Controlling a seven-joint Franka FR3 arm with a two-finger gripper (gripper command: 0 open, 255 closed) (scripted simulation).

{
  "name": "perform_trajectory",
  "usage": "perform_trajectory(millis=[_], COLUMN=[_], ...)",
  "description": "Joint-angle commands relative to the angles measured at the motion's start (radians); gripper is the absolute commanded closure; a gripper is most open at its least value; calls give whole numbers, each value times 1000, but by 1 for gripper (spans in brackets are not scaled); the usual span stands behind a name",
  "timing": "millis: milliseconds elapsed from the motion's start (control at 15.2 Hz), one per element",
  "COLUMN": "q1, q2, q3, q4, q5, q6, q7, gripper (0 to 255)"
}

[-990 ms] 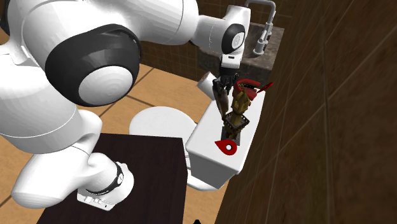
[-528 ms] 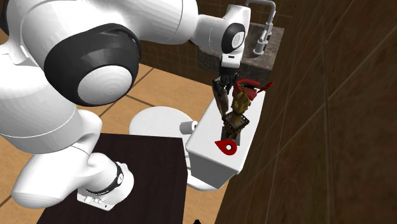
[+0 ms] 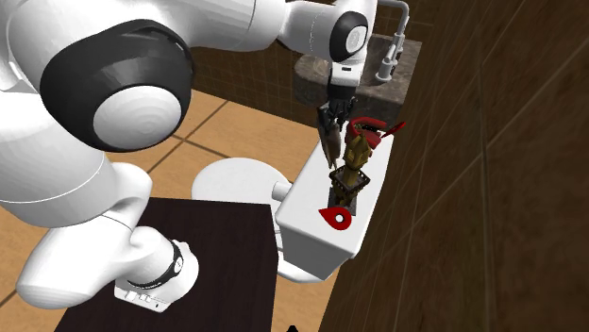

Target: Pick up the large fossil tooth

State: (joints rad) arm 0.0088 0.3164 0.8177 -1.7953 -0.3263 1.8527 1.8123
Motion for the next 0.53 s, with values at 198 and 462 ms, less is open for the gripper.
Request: perform_trajectory(millis=[198, 462], q1=[-5, -6], q2=[-26, -34], q3=[10, 13], q4=[41, 61], q5=[23, 30], q6=[-57, -82], q7=[-18, -25], gripper=[255, 255])
